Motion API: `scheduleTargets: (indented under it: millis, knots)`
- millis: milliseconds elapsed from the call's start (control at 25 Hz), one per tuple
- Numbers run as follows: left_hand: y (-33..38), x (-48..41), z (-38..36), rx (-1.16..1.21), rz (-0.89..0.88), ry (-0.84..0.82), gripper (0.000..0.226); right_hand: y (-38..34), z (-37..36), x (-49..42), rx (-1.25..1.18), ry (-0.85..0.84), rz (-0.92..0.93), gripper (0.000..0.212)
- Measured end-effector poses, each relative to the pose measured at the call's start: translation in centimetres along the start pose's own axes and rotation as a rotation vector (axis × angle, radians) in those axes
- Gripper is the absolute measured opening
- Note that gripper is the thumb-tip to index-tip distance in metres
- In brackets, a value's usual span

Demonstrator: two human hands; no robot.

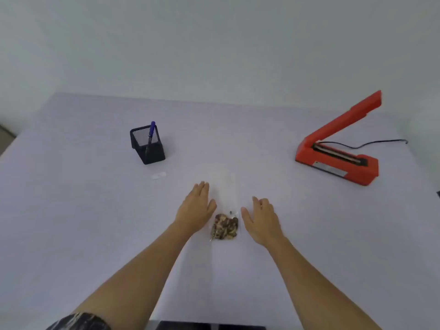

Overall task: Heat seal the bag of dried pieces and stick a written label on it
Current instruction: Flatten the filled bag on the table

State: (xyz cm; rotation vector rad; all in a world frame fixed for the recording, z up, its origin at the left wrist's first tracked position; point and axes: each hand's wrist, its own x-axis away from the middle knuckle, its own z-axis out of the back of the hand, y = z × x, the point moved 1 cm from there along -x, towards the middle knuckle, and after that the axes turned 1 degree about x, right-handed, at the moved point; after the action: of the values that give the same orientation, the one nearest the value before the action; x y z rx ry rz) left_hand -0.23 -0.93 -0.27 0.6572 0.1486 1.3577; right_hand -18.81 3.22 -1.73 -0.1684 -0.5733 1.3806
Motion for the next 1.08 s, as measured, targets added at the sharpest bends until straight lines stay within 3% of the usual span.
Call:
scheduleTargets:
  millis: [160, 320, 480, 640, 800, 1080]
  knots:
    - [-1.2, 0.2, -2.7, 0.389, 0.288, 0.182, 0.056, 0.7, -2.6, -0.2, -0.348, 0.040, -0.099, 0.052]
    - [-1.1, -0.8, -3.2, 0.697, 0.464, 0.126, 0.053, -0.7, -1.7, -2.4, -0.656, -0.032, -0.222, 0.047]
    - [-1.6, -1.7, -3.6, 0.829, 0.450, 0.032, 0.043, -0.8, -1.9, -3.6, -0.758, -0.183, -0.255, 0.053]
    - [-2.0, -1.5, -2.7, 0.965, 0.319, -0.089, 0.028, -0.5, -1.4, -3.6, -0.883, -0.276, -0.195, 0.042]
    - [-2.4, -1.0, -1.3, 0.882, 0.137, -0.120, 0.015, -0.3, -0.9, -3.1, -0.906, -0.274, -0.096, 0.031]
    - [-3.1, -2.1, -1.6, 0.881, 0.100, -0.178, 0.011, -0.3, -1.1, -3.4, -0.885, -0.204, -0.076, 0.020]
